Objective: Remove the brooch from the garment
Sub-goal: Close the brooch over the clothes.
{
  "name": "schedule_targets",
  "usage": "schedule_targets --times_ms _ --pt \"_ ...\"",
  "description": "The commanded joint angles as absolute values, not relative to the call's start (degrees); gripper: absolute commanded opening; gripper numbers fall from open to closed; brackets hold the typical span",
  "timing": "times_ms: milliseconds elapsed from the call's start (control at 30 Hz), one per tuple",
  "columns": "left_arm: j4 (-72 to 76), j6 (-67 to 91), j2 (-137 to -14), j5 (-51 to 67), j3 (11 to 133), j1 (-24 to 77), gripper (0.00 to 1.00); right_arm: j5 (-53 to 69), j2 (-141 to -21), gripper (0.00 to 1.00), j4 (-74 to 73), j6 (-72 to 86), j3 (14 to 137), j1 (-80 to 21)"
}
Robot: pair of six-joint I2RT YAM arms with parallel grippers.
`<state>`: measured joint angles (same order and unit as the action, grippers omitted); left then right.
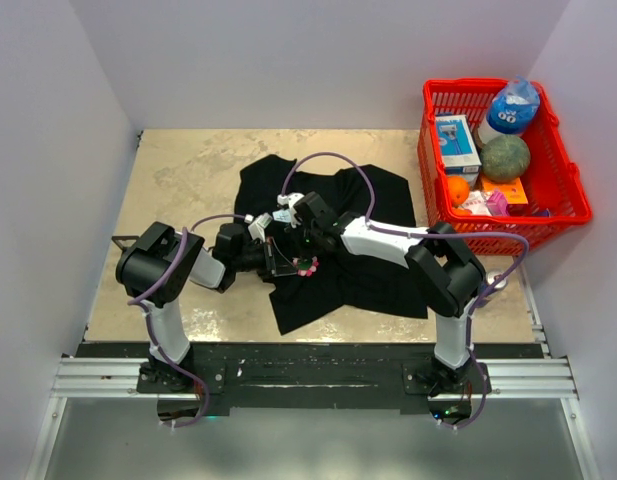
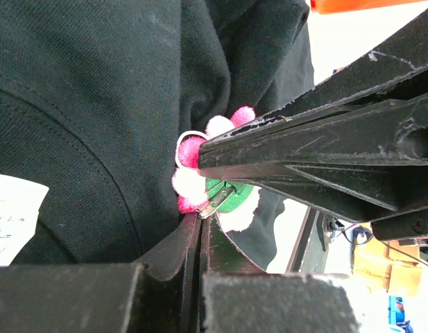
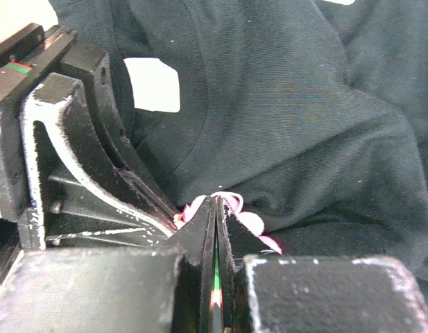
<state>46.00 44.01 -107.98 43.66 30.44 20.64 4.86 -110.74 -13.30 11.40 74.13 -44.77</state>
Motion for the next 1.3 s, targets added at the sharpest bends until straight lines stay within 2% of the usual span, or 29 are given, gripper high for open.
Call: schedule_targets --times_ms 0,733,933,1033,1233,1267 --pt "42.54 42.45 -109.60 38.14 30.85 19.95 0.00 2.02 -110.74 0.00 -12.83 10.02 74.45 -45.09" --pt "43.51 43.86 -110.12 37.44 30.67 19.07 0.00 0.18 -111.54 0.00 -15.90 1.06 69.87 -49.92" --pt "39.99 41.32 -110.74 34.72 32.17 18.63 0.00 -0.79 -110.04 0.00 -20.47 0.53 71.72 -48.87" --pt "40.08 40.61 -110.31 35.68 31.91 18.72 0.00 -0.53 -109.25 0.00 -20.39 3.24 74.43 -44.57" --pt "39.38 36.66 -108.63 34.63 30.32 18.72 0.00 11.76 -109.16 0.00 -19.95 0.35 83.75 -35.60" --pt "39.46 36.39 -108.46 34.72 30.32 18.72 0.00 17.00 -109.16 0.00 -19.95 -2.61 84.37 -34.90"
